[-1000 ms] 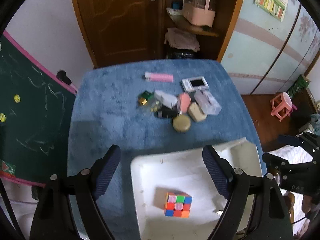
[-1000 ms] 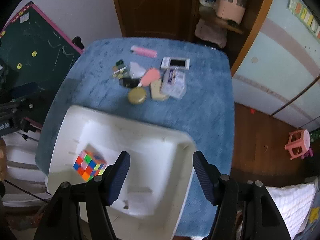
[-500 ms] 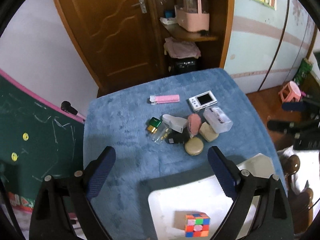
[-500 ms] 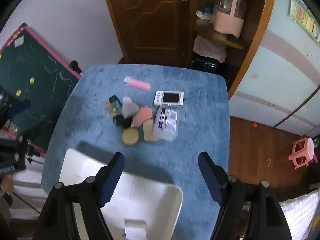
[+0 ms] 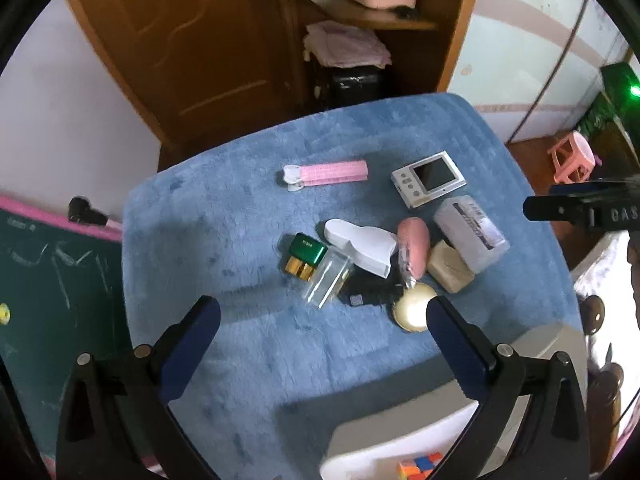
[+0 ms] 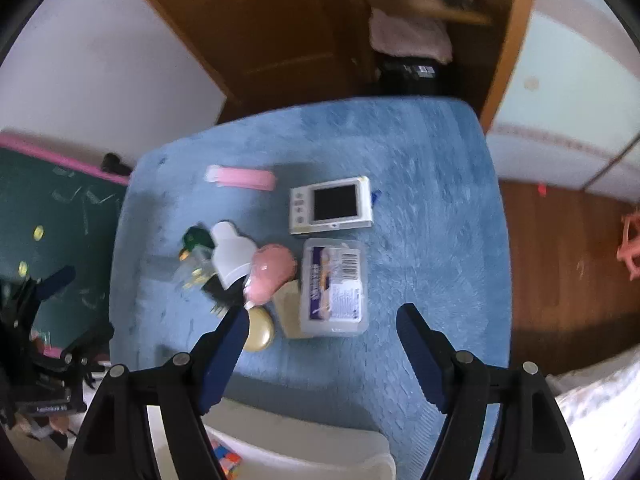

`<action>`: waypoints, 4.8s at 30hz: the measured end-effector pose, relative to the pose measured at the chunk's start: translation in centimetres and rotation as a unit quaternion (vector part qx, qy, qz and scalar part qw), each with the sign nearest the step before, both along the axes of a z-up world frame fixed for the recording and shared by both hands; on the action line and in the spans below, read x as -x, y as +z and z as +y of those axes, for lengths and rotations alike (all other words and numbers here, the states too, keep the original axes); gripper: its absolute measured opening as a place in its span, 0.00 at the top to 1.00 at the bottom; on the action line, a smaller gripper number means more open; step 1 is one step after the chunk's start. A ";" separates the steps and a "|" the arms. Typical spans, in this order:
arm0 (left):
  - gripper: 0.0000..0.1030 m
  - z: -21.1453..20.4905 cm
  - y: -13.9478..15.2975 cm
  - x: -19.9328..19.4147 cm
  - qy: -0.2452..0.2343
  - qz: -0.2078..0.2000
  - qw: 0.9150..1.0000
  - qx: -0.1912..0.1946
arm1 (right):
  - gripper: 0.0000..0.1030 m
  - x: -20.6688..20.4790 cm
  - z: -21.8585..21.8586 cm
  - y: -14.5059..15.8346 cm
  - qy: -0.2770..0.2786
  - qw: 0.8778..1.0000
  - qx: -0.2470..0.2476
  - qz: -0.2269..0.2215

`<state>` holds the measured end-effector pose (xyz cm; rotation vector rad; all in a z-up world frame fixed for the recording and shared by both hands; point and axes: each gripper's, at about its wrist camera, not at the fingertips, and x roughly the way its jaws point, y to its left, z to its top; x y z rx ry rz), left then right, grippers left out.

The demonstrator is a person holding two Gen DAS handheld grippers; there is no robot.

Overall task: Organize rigid objects
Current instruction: 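Grasp the clear cylinder with the left tool while the right tool grasps the clear toothbrush box, then carry the clear cylinder and toothbrush box into the tray and release both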

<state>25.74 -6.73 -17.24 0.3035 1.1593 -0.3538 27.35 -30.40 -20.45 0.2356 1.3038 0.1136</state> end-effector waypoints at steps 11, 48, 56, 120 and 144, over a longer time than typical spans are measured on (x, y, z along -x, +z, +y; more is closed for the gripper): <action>0.01 -1.6 -6.0 -2.8 -0.073 0.045 0.996 -0.031 | 0.25 -3.3 -1.1 -8.0 -0.047 0.992 -0.071 0.094; 0.56 -0.9 -12.2 -6.3 -0.058 0.138 0.989 -0.001 | 0.31 -7.3 3.9 -13.3 -0.025 0.987 -0.050 0.154; 0.55 -1.1 -12.5 -7.1 -0.050 0.139 0.989 -0.001 | 0.31 -8.1 5.6 -12.9 -0.021 0.985 -0.029 0.167; 0.69 -0.6 2.1 20.8 0.070 0.009 0.995 0.066 | 0.36 28.0 6.7 4.9 0.087 0.989 0.079 -0.090; 0.70 -5.3 -8.5 19.8 0.054 0.072 0.995 0.036 | 0.36 29.7 6.9 -5.3 0.052 0.992 0.107 -0.044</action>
